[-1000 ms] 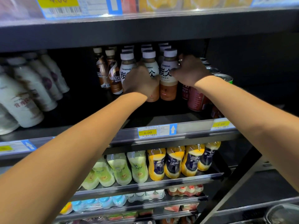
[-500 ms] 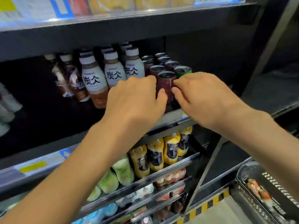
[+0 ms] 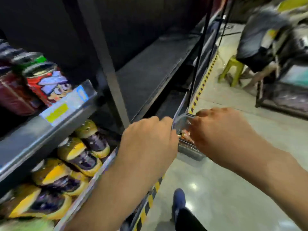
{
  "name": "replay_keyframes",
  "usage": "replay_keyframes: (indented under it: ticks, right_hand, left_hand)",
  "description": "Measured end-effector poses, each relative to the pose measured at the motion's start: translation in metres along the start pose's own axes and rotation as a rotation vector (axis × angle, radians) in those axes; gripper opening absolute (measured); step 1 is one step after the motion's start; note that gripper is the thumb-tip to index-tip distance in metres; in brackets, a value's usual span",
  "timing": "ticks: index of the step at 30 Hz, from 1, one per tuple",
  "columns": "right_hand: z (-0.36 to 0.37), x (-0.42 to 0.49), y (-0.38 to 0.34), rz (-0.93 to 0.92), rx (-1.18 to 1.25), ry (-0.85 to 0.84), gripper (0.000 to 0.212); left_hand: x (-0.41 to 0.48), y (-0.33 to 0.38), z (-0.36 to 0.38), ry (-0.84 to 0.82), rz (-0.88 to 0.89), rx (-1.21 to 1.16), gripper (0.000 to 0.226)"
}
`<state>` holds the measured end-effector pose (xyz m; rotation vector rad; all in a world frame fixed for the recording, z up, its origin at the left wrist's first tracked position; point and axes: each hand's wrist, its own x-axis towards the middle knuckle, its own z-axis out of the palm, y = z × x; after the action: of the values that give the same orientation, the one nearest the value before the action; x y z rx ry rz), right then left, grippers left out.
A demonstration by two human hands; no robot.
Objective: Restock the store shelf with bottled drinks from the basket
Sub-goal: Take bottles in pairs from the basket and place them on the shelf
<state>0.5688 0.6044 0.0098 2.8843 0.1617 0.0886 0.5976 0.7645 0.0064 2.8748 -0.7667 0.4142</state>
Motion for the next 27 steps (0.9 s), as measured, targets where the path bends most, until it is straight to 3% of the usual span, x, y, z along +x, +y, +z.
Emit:
replay_keyframes:
  ticks: [2, 5, 12, 16, 21, 27]
  right_hand:
    - [0.033, 0.002, 0.025, 0.079, 0.013, -0.095, 0.014]
    - [0.085, 0.013, 0.068, 0.192, 0.063, -0.193, 0.019]
    - [0.206, 0.081, 0.184, 0.340, 0.165, -0.463, 0.032]
    - [0.265, 0.122, 0.252, 0.339, 0.259, -0.616, 0.036]
    - [0.332, 0.172, 0.314, 0.335, 0.338, -0.720, 0.037]
    - [0.430, 0.225, 0.337, 0.389, 0.563, -0.793, 0.032]
  left_hand:
    - [0.022, 0.018, 0.037, -0.057, 0.088, -0.018, 0.017]
    - [0.066, 0.048, 0.089, -0.280, 0.155, -0.007, 0.012]
    - [0.199, 0.108, 0.227, -0.503, 0.174, -0.063, 0.009]
    - [0.274, 0.143, 0.293, -0.721, 0.097, -0.034, 0.031]
    - [0.348, 0.162, 0.374, -0.833, 0.088, -0.121, 0.025]
    - [0.408, 0.155, 0.487, -0.972, 0.094, -0.088, 0.024]
